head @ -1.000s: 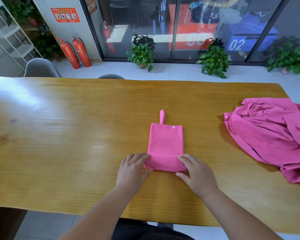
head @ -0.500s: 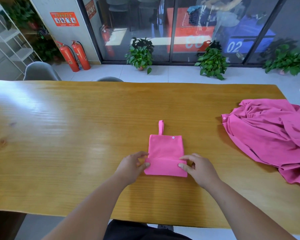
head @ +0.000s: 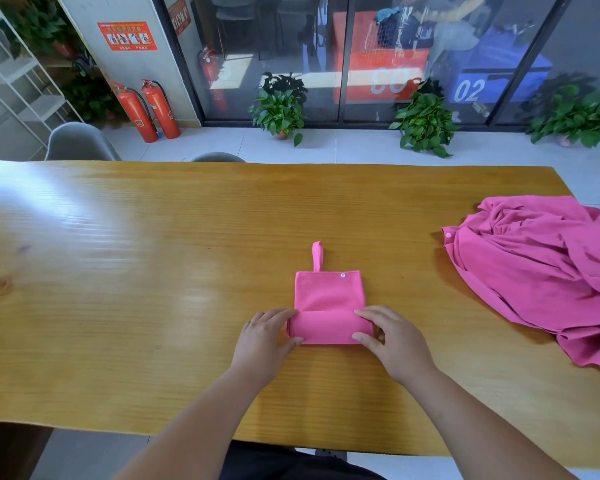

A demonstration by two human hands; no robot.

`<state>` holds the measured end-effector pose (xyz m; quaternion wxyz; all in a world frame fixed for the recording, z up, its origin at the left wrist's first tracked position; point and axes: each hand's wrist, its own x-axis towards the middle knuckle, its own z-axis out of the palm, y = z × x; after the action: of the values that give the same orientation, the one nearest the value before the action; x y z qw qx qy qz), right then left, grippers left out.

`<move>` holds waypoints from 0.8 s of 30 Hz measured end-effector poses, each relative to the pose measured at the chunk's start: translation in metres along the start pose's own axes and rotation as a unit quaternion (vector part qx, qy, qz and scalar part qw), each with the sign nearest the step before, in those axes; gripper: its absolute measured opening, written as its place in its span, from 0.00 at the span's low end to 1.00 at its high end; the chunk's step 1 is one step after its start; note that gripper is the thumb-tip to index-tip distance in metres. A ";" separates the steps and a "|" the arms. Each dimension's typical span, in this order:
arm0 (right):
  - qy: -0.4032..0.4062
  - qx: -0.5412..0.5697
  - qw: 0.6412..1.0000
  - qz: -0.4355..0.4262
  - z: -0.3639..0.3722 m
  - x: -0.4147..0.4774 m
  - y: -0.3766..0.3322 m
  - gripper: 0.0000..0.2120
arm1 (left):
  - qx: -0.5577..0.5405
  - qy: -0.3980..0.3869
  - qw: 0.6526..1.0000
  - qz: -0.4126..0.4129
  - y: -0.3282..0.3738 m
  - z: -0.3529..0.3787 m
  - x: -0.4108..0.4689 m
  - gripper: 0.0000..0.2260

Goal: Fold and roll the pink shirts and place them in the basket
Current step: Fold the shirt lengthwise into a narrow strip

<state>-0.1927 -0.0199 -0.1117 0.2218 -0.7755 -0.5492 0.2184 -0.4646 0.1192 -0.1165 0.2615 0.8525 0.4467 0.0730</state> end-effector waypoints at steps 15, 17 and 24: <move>0.149 -0.113 0.974 -0.127 0.015 -0.005 -0.003 0.13 | 0.033 0.111 0.992 0.041 0.016 0.007 -0.001 0.12; 0.103 -0.136 0.979 -0.113 0.013 -0.006 0.005 0.22 | 0.059 0.106 0.991 0.047 0.016 0.009 -0.007 0.20; -0.041 0.052 0.998 -0.012 -0.011 0.014 0.003 0.19 | -0.061 -0.024 0.997 -0.043 0.012 -0.007 0.014 0.22</move>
<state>-0.1793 -0.0083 -0.1058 0.2420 -0.7469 -0.5546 0.2756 -0.4505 0.1273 -0.1056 0.3266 0.8163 0.4716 0.0682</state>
